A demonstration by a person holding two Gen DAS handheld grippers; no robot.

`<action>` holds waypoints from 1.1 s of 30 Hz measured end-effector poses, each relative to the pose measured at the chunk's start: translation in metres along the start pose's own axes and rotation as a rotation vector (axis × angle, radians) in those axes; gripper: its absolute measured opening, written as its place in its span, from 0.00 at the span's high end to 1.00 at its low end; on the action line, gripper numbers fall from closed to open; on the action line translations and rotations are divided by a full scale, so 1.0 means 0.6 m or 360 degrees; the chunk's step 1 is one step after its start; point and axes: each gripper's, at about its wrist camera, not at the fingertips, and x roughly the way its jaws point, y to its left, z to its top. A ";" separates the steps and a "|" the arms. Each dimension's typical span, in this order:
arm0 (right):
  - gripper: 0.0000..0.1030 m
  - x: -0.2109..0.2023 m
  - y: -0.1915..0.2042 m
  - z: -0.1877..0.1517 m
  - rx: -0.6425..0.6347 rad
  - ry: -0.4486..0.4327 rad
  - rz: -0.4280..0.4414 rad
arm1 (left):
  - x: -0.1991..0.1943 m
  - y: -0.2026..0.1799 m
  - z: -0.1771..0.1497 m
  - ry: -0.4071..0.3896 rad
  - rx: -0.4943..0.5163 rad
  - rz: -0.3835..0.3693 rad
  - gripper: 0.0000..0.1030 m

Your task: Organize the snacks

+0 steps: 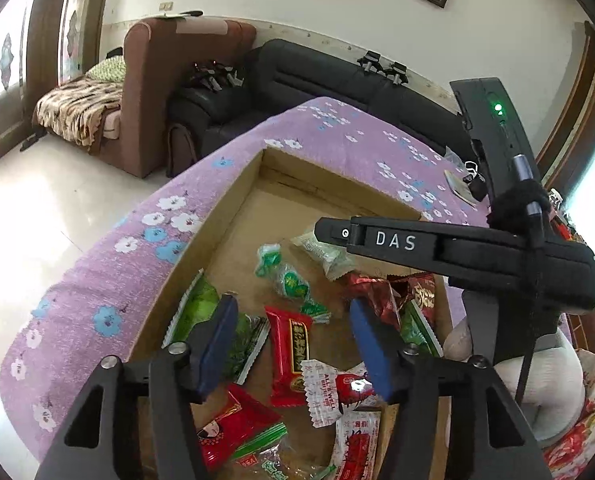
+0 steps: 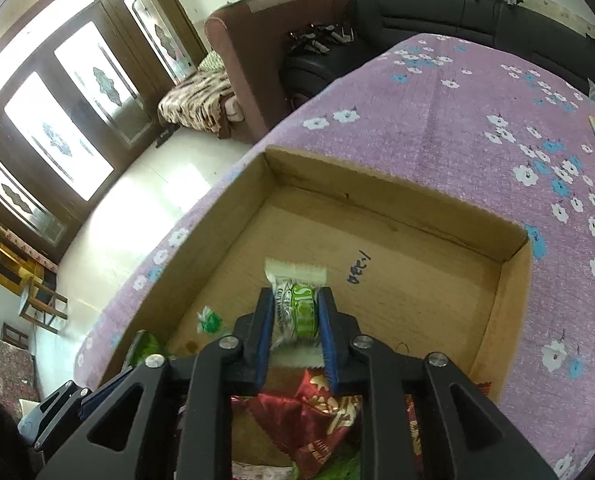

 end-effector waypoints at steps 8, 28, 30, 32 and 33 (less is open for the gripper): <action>0.60 -0.074 0.003 -0.013 0.0001 -0.0134 -0.0008 | -0.039 -0.024 -0.004 -0.0086 0.0070 0.0055 0.33; 0.52 -0.224 0.001 -0.169 -0.0071 -0.0312 -0.0156 | -0.170 -0.076 -0.041 -0.0368 0.0100 0.0227 0.06; 0.52 -0.235 0.004 -0.180 -0.0083 -0.0333 -0.0170 | -0.183 -0.082 -0.045 -0.0392 0.0109 0.0237 0.06; 0.49 -0.247 0.006 -0.195 -0.0097 -0.0358 -0.0188 | -0.195 -0.088 -0.049 -0.0418 0.0126 0.0250 0.06; 0.48 -0.255 0.009 -0.204 -0.0106 -0.0375 -0.0199 | -0.200 -0.092 -0.051 -0.0429 0.0134 0.0255 0.06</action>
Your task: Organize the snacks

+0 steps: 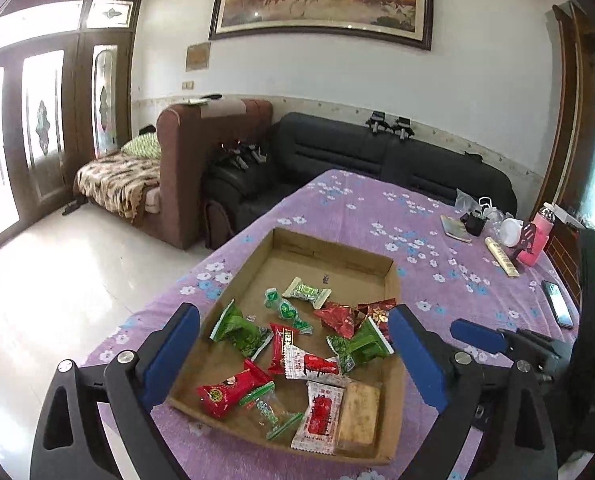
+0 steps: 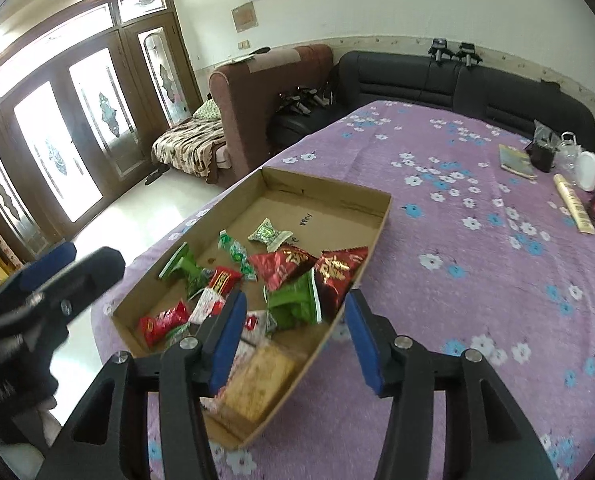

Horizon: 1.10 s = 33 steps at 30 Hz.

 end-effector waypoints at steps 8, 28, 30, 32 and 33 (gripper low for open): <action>0.44 -0.044 0.018 -0.028 -0.0045 -0.0076 -0.0057 | -0.062 -0.013 -0.002 -0.0126 0.0045 0.0035 0.05; 0.35 -0.128 0.049 -0.072 -0.0070 -0.0199 -0.0057 | -0.200 -0.043 -0.018 -0.0485 0.0128 0.0156 0.01; 0.35 -0.133 0.050 -0.074 -0.0071 -0.0208 -0.0051 | -0.218 -0.049 -0.022 -0.0578 0.0143 0.0228 0.01; 0.35 -0.135 0.051 -0.075 -0.0069 -0.0215 -0.0041 | -0.243 -0.057 -0.027 -0.0711 0.0160 0.0297 0.01; 0.35 -0.136 0.052 -0.076 -0.0068 -0.0217 -0.0035 | -0.253 -0.061 -0.031 -0.0769 0.0163 0.0300 0.01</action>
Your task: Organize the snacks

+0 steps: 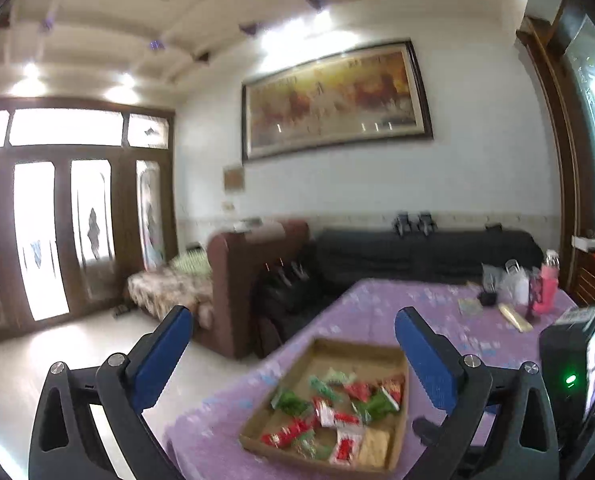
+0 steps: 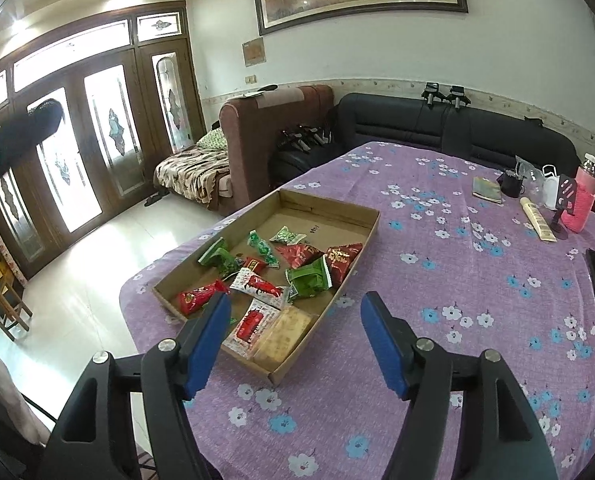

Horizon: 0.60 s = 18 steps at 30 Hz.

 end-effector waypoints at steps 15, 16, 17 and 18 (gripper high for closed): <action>0.34 0.040 0.009 -0.022 -0.0029 0.0092 0.0026 | 0.081 -0.003 -0.054 0.0342 -0.0124 -0.0189 0.01; 0.34 0.043 0.008 -0.022 -0.0026 0.0100 0.0027 | 0.086 -0.004 -0.060 0.0363 -0.0125 -0.0186 0.01; 0.34 0.047 0.008 -0.023 -0.0025 0.0109 0.0027 | 0.092 -0.005 -0.065 0.0382 -0.0127 -0.0187 0.01; 0.34 0.053 0.008 -0.023 -0.0028 0.0121 0.0025 | 0.096 -0.006 -0.070 0.0399 -0.0130 -0.0191 0.01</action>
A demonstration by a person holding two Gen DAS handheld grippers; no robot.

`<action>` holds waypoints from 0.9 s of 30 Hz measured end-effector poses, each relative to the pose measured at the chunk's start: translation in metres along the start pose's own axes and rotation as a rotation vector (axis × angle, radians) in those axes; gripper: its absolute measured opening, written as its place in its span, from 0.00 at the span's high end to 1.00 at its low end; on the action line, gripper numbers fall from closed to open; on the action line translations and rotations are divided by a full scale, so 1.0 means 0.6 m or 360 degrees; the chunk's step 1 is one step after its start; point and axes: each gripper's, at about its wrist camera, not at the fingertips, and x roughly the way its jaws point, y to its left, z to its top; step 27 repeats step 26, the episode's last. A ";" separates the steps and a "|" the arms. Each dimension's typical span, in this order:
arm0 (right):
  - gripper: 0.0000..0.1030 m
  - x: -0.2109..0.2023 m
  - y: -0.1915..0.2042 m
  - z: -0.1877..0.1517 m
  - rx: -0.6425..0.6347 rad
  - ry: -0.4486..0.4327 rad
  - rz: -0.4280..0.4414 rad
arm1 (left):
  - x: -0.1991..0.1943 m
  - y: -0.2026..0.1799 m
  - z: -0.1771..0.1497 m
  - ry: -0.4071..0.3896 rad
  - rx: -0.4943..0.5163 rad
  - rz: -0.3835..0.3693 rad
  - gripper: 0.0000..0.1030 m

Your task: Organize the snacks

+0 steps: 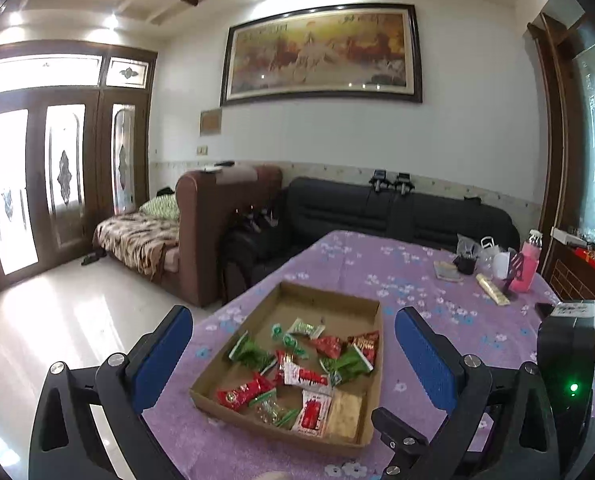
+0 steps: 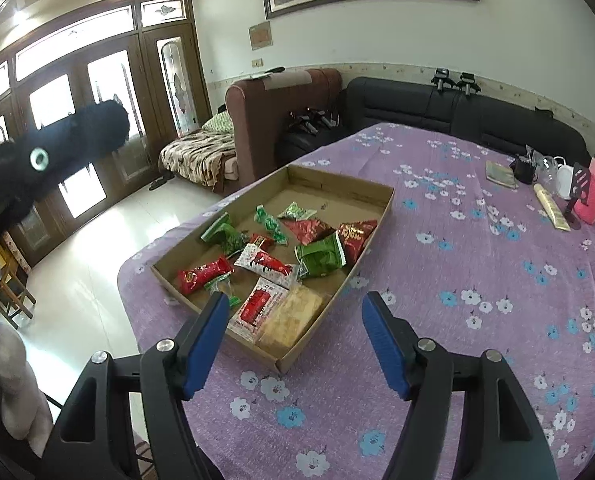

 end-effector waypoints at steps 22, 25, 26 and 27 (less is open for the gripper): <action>0.34 0.118 0.065 0.002 -0.0157 0.0221 0.0022 | 0.118 0.092 -0.041 0.0236 -0.0204 0.0060 0.01; 0.34 0.124 0.064 0.003 -0.0157 0.0228 0.0029 | 0.128 0.091 -0.043 0.0266 -0.0199 0.0052 0.01; 0.34 0.125 0.062 0.004 -0.0152 0.0228 0.0029 | 0.130 0.086 -0.044 0.0274 -0.0184 0.0051 0.01; 0.34 0.125 0.062 0.004 -0.0152 0.0228 0.0029 | 0.130 0.086 -0.044 0.0274 -0.0184 0.0051 0.01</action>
